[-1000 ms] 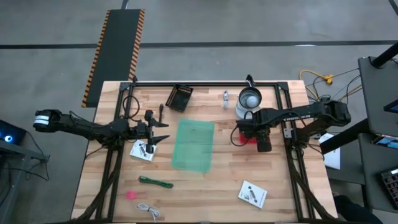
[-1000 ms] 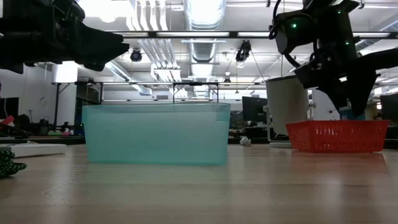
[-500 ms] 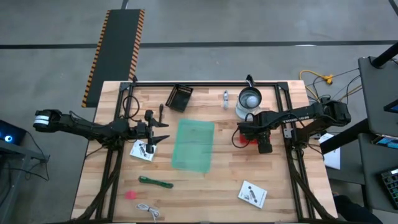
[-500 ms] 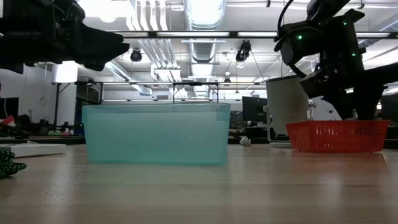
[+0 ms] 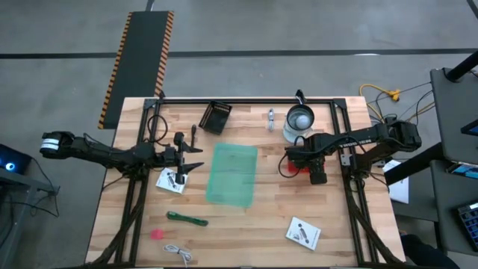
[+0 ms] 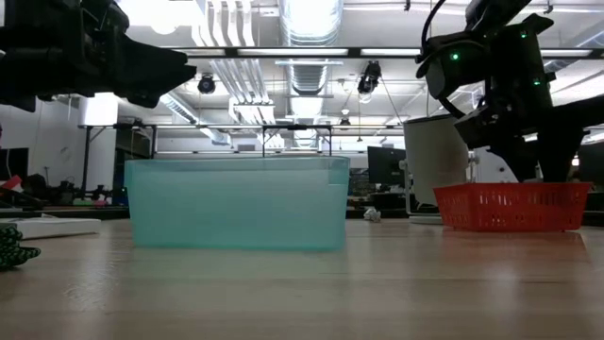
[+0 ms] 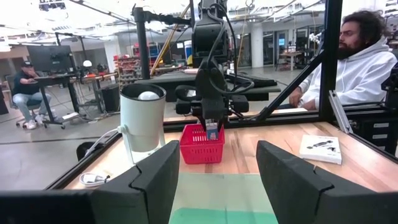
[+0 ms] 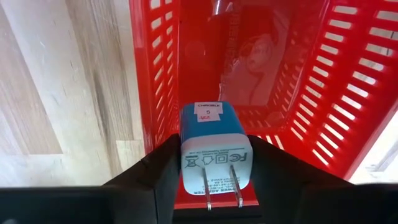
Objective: Pick and place items into bin
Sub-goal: Put the blue charger adapter into the red basket, then put the bottom right card reader box into the black basket
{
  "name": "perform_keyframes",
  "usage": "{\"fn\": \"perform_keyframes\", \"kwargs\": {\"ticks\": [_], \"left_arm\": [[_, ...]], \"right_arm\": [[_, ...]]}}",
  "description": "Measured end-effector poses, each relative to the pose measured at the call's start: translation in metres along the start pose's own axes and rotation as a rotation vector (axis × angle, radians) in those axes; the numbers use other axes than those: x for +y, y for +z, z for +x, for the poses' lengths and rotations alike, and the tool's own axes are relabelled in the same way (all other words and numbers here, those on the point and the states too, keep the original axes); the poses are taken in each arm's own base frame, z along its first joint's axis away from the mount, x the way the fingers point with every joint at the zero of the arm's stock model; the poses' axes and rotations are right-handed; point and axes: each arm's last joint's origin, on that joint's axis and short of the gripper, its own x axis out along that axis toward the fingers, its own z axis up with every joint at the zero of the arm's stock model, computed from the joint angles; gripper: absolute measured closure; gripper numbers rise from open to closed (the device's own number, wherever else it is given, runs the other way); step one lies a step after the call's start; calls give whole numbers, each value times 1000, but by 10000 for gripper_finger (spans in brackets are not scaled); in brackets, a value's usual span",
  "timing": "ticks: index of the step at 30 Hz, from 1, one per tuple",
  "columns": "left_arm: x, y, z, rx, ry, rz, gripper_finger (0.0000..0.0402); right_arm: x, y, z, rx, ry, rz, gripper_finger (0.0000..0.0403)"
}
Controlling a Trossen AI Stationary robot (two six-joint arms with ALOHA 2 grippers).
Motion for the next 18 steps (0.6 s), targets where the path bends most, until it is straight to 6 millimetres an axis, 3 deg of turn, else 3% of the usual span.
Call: {"fn": "perform_keyframes", "kwargs": {"ticks": [18], "left_arm": [[0,0,0,3,-1,0,203]], "right_arm": [[0,1,0,-5,-3,31,228]]}}
